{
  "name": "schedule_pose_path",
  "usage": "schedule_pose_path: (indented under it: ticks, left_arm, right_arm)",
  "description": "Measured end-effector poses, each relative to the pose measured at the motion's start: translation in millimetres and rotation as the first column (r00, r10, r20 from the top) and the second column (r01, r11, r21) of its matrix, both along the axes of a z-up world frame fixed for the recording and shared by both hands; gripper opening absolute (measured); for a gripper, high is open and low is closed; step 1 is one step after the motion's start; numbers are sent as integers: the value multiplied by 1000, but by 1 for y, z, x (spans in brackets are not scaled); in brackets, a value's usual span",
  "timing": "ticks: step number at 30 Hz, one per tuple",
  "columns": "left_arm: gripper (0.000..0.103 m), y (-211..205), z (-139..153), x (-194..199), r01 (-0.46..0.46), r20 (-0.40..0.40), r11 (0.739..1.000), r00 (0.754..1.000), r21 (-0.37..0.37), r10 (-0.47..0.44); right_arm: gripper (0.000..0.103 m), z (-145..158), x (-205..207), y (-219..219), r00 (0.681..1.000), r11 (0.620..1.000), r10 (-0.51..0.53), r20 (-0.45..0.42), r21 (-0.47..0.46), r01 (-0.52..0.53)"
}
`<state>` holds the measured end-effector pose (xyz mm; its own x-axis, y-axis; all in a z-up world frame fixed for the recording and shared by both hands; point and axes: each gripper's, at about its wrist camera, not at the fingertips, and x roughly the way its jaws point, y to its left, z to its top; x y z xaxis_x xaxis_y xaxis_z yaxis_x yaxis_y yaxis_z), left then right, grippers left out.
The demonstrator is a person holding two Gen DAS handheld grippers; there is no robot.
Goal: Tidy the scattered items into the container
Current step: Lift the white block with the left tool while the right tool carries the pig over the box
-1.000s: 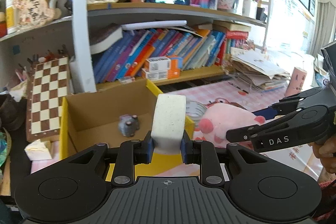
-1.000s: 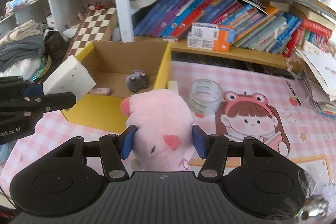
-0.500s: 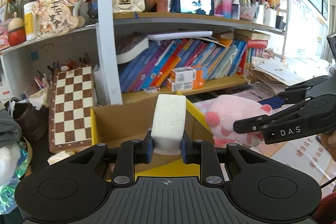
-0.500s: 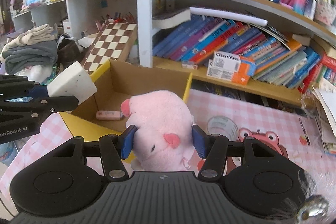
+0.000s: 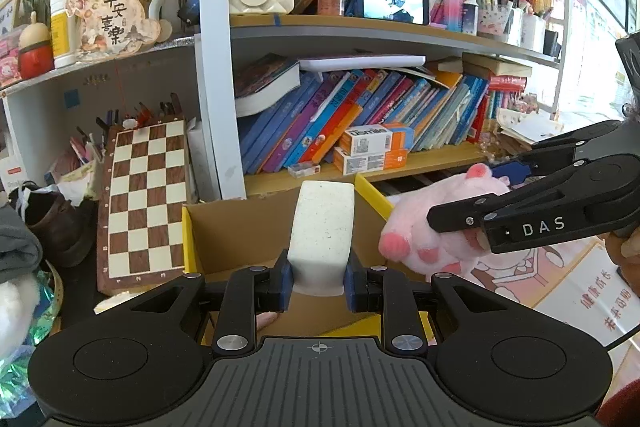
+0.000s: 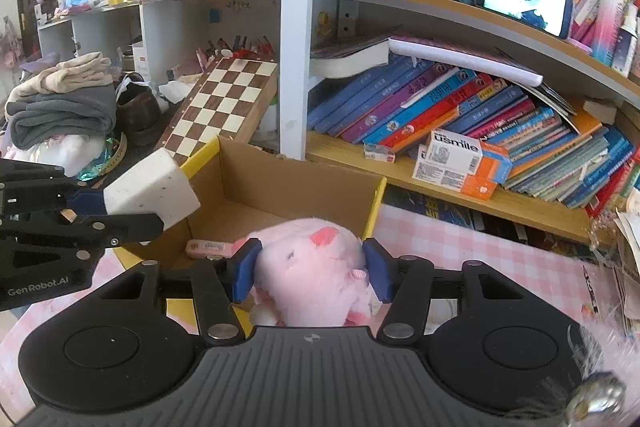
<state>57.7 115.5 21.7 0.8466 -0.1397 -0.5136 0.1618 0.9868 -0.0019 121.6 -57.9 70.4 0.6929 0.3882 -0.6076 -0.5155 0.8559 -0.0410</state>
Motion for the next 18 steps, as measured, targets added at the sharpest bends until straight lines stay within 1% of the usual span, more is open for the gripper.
schedule_pose_path:
  ticks: [6,13,18]
  left_arm:
    - [23,3,2,13,-3,10,1000,1000,3,3]
    - [23,8,-4,29,-17,-7,1000,1000,10,17]
    - [23,11,-8,40,-26,-19,1000,999,15,26]
  right_arm:
    - [51,2,12,7,1000,1000,24,1,1,-24]
    - [51,4,29,14,999,999,39,7,8,-39]
    - [51,-2,42,20,999,999,50,-2,6,-50]
